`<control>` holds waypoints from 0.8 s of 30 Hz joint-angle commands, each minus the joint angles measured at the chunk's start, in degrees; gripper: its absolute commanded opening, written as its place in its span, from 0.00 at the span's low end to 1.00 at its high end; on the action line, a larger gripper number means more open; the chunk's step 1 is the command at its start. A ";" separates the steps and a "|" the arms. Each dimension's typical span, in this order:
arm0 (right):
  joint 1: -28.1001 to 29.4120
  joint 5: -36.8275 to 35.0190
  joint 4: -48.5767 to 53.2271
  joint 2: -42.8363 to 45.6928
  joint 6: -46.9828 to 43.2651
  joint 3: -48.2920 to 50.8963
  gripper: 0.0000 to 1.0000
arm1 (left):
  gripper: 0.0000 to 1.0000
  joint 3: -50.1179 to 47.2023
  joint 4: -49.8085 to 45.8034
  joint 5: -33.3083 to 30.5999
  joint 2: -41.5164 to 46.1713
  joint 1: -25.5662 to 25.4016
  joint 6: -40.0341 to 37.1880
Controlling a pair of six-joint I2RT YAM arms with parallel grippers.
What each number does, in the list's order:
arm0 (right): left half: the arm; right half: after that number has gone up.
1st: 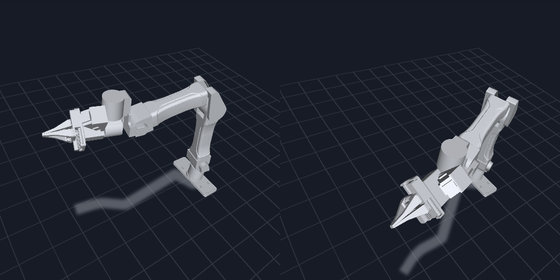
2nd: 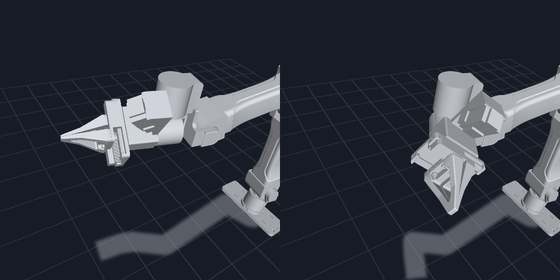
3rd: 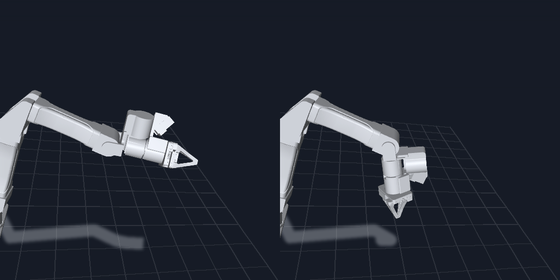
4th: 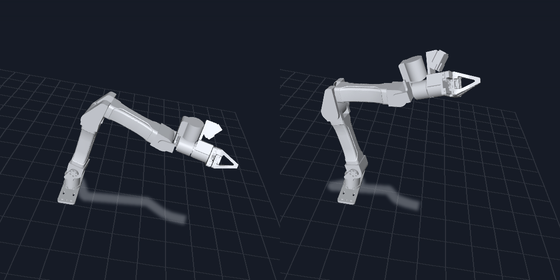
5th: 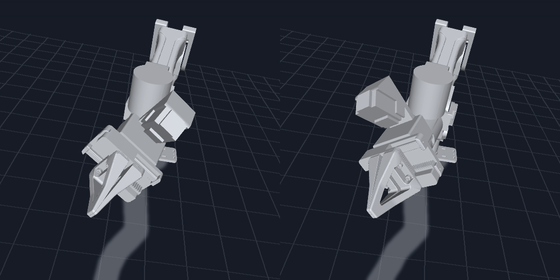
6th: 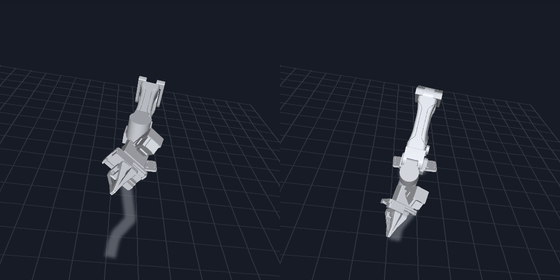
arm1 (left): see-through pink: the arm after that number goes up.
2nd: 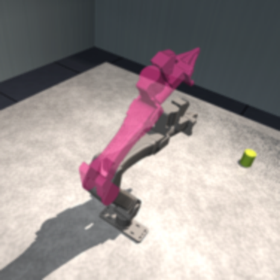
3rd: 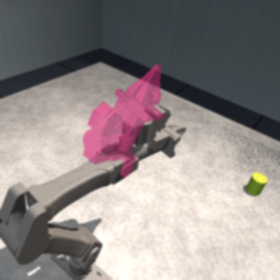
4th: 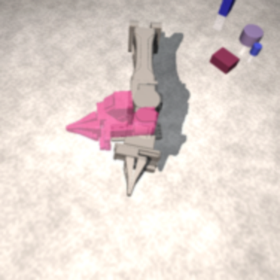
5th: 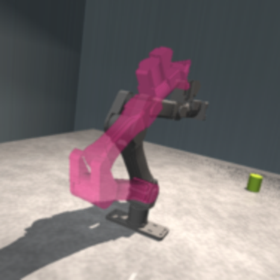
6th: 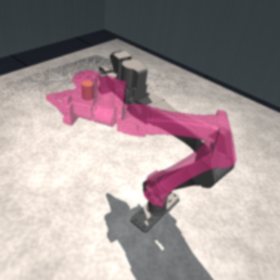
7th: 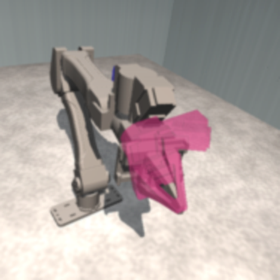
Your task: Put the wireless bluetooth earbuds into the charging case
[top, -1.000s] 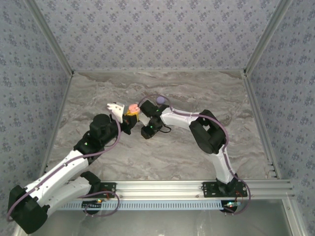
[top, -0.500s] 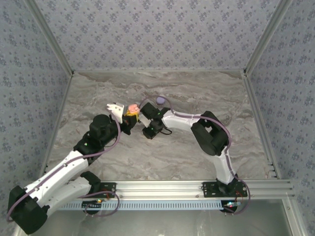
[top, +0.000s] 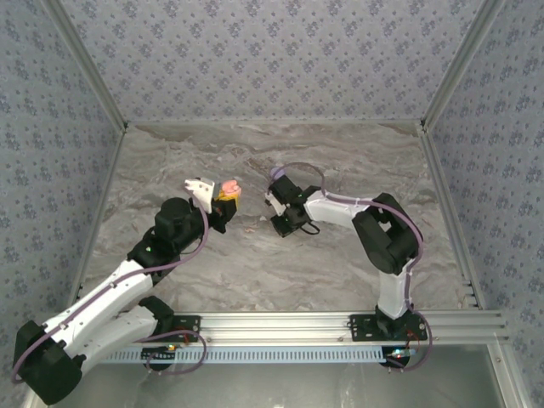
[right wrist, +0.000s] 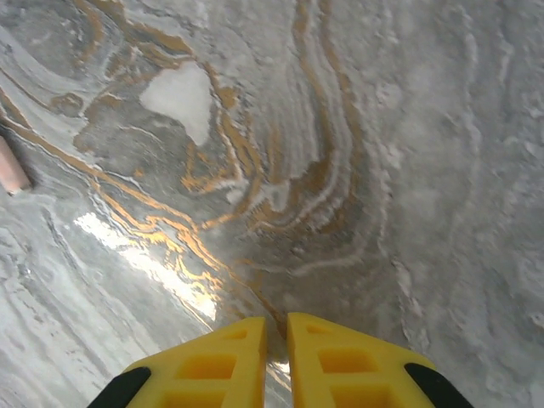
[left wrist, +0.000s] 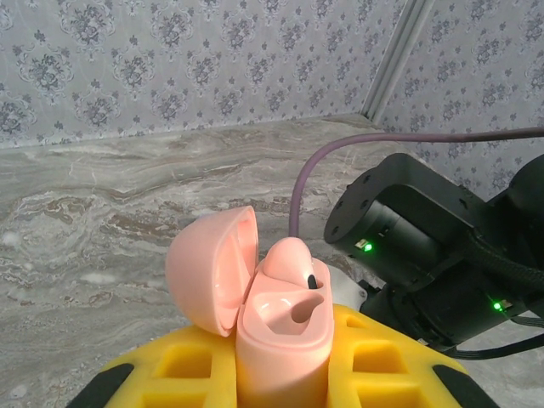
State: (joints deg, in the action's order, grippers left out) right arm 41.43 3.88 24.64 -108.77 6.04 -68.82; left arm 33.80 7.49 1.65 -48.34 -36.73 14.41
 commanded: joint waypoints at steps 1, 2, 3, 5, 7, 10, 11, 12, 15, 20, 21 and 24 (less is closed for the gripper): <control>0.23 3.22 0.35 2.39 -0.33 1.74 0.19 | 0.17 0.61 1.75 0.11 -0.18 0.42 0.18; 0.47 4.66 0.14 2.42 -0.94 1.35 0.21 | 0.17 0.65 1.74 0.11 -0.18 0.39 0.09; 0.71 6.32 -0.05 2.27 -1.35 0.98 0.22 | 0.17 0.65 1.74 0.02 -0.25 0.40 0.09; 1.26 9.30 -0.38 1.54 -1.93 -1.65 0.26 | 0.17 0.60 1.74 -0.14 0.07 0.39 0.00; 2.00 10.73 -0.26 0.20 -2.22 -3.85 0.29 | 0.17 0.56 1.59 -0.22 0.32 0.37 -0.15; 3.07 11.99 0.70 -2.53 -2.86 -7.97 0.37 | 0.17 0.56 1.06 -0.42 0.85 0.42 -0.33; 3.42 12.40 1.02 -3.52 -3.02 -9.22 0.38 | 0.17 0.48 0.91 -0.42 0.95 0.37 -0.44; 3.62 12.79 1.35 -4.40 -3.18 -10.53 0.40 | 0.17 0.48 0.79 -0.43 1.20 0.40 -0.44; 4.43 13.45 2.39 -7.17 -3.58 -13.93 0.46 | 0.17 0.48 0.34 -0.69 1.57 0.43 -0.62; 5.29 13.26 4.00 -10.75 -4.15 -18.27 0.52 | 0.17 0.30 0.02 -1.03 2.25 0.42 -0.70; 5.50 13.07 4.26 -11.37 -4.26 -18.89 0.53 | 0.17 0.29 0.00 -1.07 2.28 0.41 -0.70; 6.05 11.51 5.31 -13.16 -4.38 -20.70 0.53 | 0.17 0.30 -0.02 -1.06 2.35 0.42 -0.71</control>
State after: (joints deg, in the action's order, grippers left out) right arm 46.85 15.86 26.85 -120.18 2.92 -86.89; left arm 33.80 7.38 1.58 -46.89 -36.73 14.37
